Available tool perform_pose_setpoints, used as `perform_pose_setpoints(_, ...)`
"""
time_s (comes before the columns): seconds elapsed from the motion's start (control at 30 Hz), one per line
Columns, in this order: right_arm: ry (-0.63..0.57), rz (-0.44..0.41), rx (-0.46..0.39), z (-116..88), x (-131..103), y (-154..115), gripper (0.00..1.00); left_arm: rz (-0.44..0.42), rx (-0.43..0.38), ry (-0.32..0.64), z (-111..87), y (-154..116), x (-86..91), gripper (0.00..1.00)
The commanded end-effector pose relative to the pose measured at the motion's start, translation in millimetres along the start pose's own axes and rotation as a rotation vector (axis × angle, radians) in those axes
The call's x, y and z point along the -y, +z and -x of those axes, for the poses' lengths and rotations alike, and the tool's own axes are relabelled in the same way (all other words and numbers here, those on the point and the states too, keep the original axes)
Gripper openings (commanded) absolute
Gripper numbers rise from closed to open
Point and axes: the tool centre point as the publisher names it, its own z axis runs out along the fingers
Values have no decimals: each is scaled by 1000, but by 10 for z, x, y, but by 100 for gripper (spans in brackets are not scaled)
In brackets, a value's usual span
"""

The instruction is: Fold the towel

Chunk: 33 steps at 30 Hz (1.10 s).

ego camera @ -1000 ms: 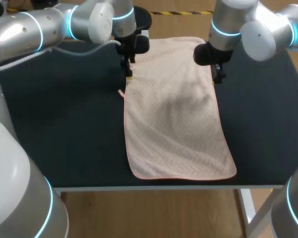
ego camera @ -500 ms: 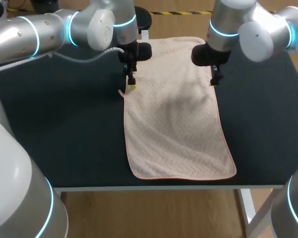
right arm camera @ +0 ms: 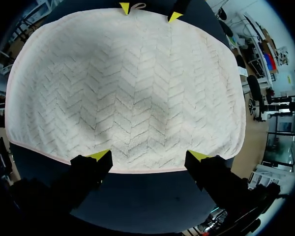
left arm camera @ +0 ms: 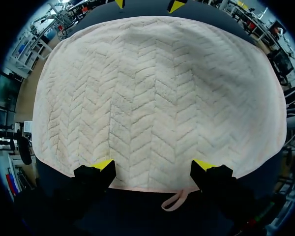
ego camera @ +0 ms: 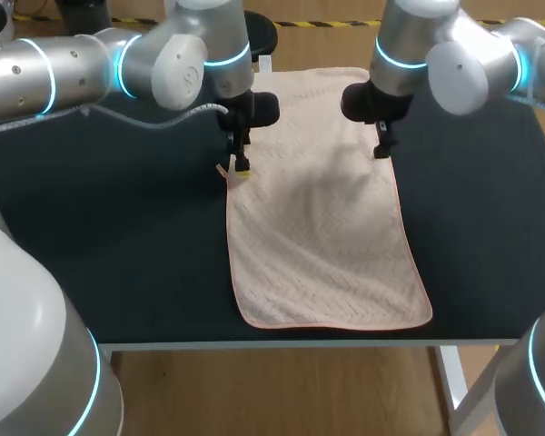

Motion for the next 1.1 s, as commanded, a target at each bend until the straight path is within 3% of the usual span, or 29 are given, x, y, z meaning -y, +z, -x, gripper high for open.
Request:
perform_pose_setpoints(0.03, 12, 5, -1, 8, 17, 45, 100, -4, 5, -5, -88, 19, 13, 100)
perform_pose_setpoints(0.17, 24, -5, -18, -17, 15, 107, 100, -3, 0, -14, -226, -36, 42, 100)
perform_pose_setpoints(0.57, 75, 34, -142, -148, 119, 177, 100, 9, 3, -35, -313, 226, 70, 100)
perform_pose_setpoints(0.93, 67, 7, -197, -285, 82, 354, 100, 24, 2, -54, -379, 304, 135, 100)
perform_pose_setpoints(1.1, 94, 12, -208, -314, 107, 448, 100, 29, 5, -56, -1096, 197, 370, 100)
